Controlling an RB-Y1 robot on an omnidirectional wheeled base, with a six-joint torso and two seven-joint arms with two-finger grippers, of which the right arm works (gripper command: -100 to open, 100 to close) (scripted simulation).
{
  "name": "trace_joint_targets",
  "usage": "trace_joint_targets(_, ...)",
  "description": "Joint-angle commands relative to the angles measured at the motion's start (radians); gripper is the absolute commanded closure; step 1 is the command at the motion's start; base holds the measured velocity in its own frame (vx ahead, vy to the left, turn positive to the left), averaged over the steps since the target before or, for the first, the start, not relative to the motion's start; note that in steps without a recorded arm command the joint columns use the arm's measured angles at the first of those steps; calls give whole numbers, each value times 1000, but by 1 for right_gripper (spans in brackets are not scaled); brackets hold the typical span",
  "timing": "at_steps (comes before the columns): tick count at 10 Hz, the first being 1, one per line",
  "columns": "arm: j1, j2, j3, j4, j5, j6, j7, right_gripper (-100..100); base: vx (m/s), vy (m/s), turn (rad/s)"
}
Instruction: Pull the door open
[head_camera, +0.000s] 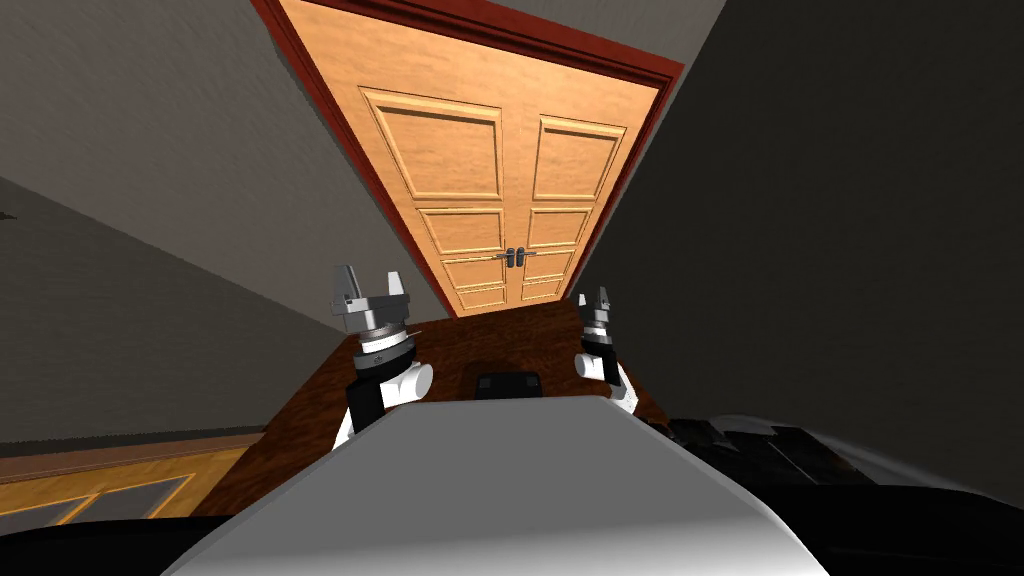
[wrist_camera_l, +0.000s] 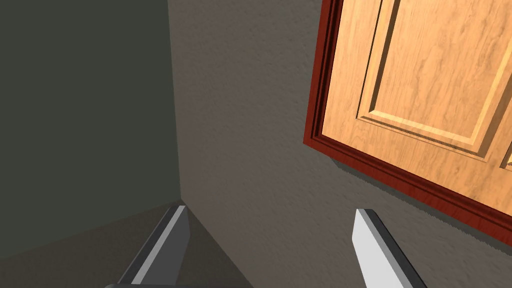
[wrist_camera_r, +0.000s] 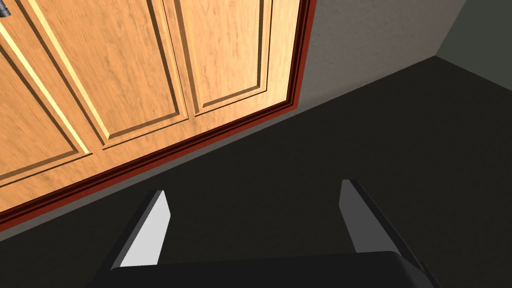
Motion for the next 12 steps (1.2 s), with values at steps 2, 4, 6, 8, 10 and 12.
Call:
trace_joint_targets(2, -33, -27, -13, 80, -9, 2, -5, -100, 67, -10, 161)
trace_joint_targets(4, -48, -40, -19, 115, -13, 3, -7, -100, 77, -10, 143)
trace_joint_targets(6, -79, -66, -31, 177, -21, 5, -12, -100, 62, -14, 180)
trace_joint_targets(8, -94, -79, -37, 223, -26, 7, -15, -100, 85, -30, 126)
trace_joint_targets(10, -126, -105, -50, 297, -34, 9, -20, -100, 62, -22, 169)
trace_joint_targets(12, -157, -131, -62, 362, -43, 12, -26, -100, 100, -29, 219)
